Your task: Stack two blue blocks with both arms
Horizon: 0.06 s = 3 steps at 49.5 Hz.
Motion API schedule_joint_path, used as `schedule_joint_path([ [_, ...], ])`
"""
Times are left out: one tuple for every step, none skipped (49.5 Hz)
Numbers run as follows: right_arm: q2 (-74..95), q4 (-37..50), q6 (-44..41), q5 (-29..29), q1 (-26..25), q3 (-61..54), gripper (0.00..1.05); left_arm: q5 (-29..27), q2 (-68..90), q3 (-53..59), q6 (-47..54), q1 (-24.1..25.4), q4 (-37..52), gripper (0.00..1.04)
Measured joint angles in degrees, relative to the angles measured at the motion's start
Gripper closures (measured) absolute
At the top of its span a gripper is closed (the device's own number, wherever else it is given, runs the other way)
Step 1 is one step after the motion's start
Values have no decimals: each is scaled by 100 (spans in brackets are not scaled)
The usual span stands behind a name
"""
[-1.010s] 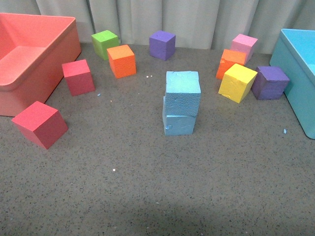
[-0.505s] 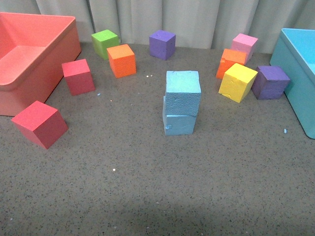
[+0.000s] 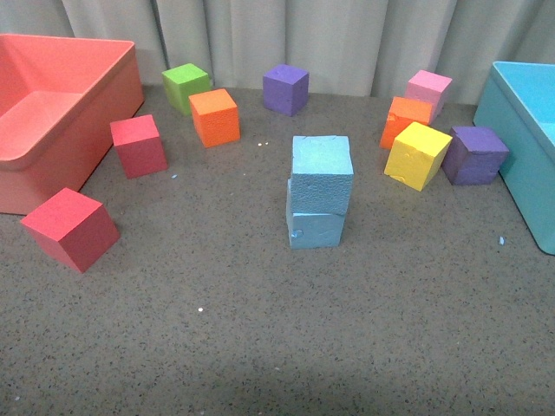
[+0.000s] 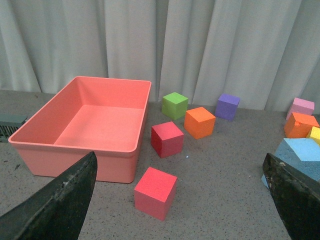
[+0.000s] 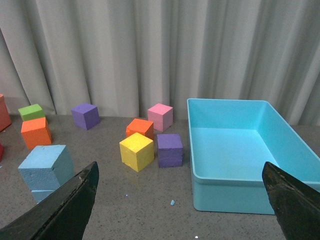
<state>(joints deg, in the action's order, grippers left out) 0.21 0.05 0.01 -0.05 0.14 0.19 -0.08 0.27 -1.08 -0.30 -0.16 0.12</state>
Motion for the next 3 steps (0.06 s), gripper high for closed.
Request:
schedule_joint_path([
  [0,0,0,0,0,0,9,0,0,0,0,0,0,7],
  [0,0,0,0,0,0,9,0,0,0,0,0,0,7],
  [0,0,0,0,0,0,9,0,0,0,0,0,0,7],
])
